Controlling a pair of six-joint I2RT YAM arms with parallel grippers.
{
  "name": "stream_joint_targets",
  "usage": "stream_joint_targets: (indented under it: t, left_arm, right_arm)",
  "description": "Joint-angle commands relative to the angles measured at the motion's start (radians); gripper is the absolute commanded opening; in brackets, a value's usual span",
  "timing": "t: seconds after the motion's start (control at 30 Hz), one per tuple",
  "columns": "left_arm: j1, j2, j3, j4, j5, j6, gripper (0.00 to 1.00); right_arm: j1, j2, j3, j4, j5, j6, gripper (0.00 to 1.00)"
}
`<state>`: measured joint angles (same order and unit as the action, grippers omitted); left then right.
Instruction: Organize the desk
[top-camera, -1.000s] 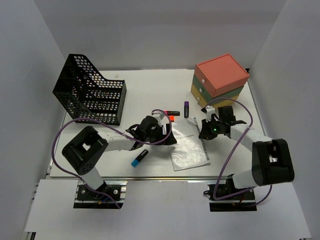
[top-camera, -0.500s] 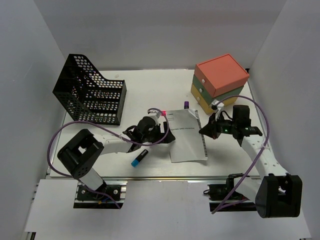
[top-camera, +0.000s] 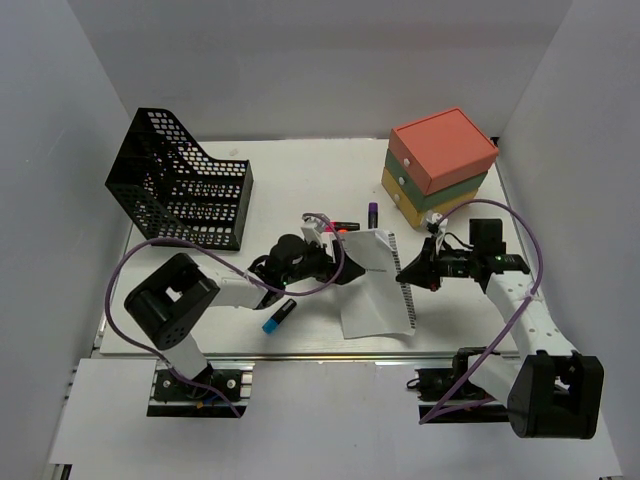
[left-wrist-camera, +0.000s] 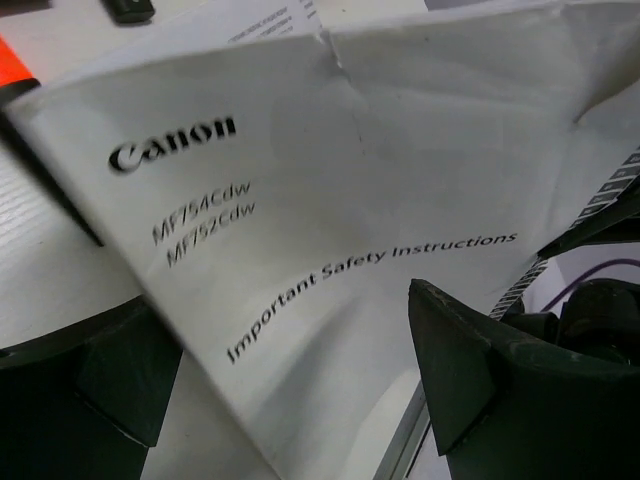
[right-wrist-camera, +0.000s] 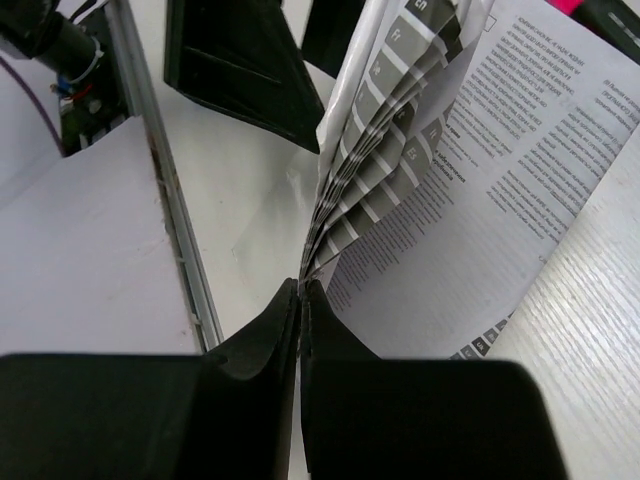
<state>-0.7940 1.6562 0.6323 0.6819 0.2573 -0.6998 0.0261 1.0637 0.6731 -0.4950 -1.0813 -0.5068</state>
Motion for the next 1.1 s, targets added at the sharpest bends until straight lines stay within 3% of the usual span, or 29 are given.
stream_joint_targets:
  t: [0.0,0.1,0.23,0.27,0.33,0.37,0.47,0.6,0.67,0.7,0.73,0.77,0.8,0.87,0.93,1.0,1.07]
  left_arm:
    - [0.004,0.022,0.016,0.071,0.065,0.016,0.98]
    - [0.013,0.057,0.038,0.08,0.108,0.026,0.96]
    - [0.013,0.102,0.067,0.18,0.264,0.007,0.77]
    - [0.013,0.122,0.07,0.2,0.29,0.002,0.65]
    - [0.013,0.135,0.066,0.275,0.351,-0.03,0.51]
    - [0.013,0.143,0.06,0.304,0.364,-0.043,0.36]
    - [0.013,0.149,0.032,0.41,0.387,-0.075,0.17]
    - [0.013,0.076,0.027,0.352,0.376,-0.041,0.0]
    - [0.013,0.021,0.036,0.23,0.328,0.002,0.0]
    - [0.013,-0.052,0.047,0.167,0.3,0.063,0.0]
    - [0.013,-0.093,0.062,0.086,0.263,0.104,0.0]
    - [0.004,-0.131,0.085,-0.099,0.217,0.143,0.0]
    - [-0.005,-0.171,0.137,-0.178,0.112,0.231,0.0]
    - [-0.005,-0.268,0.181,-0.362,0.027,0.284,0.0]
    - [0.005,-0.359,0.23,-0.459,-0.109,0.307,0.0]
    - [0.006,-0.418,0.263,-0.563,-0.279,0.321,0.0]
    - [0.006,-0.491,0.286,-0.643,-0.36,0.33,0.0]
  right_arm:
    - [-0.005,-0.031,0.051,-0.057,-0.12,-0.093,0.0]
    - [-0.008,-0.036,0.056,-0.092,-0.149,-0.133,0.0]
    - [-0.005,-0.036,0.059,-0.114,-0.164,-0.153,0.0]
    - [-0.006,-0.034,0.059,-0.117,-0.161,-0.157,0.0]
    - [-0.006,-0.036,0.062,-0.119,-0.158,-0.16,0.0]
    - [-0.006,-0.034,0.06,-0.12,-0.155,-0.162,0.0]
    - [-0.006,-0.036,0.062,-0.119,-0.143,-0.162,0.0]
    - [-0.008,-0.047,0.056,-0.08,-0.094,-0.131,0.0]
    - [-0.006,-0.065,0.043,-0.041,-0.046,-0.082,0.18]
    - [-0.006,-0.083,0.042,-0.015,-0.025,-0.076,0.34]
    - [-0.006,-0.097,0.036,0.01,0.021,-0.061,0.4]
    - [-0.009,-0.113,0.019,0.036,0.044,-0.014,0.45]
    - [-0.006,-0.148,0.01,0.062,0.07,0.002,0.61]
    - [-0.011,-0.185,-0.01,0.143,0.133,0.048,0.68]
    - [-0.006,-0.232,-0.029,0.197,0.196,0.1,0.83]
    - [-0.008,-0.26,-0.036,0.226,0.24,0.148,0.86]
    - [-0.006,-0.274,-0.035,0.249,0.299,0.169,0.86]
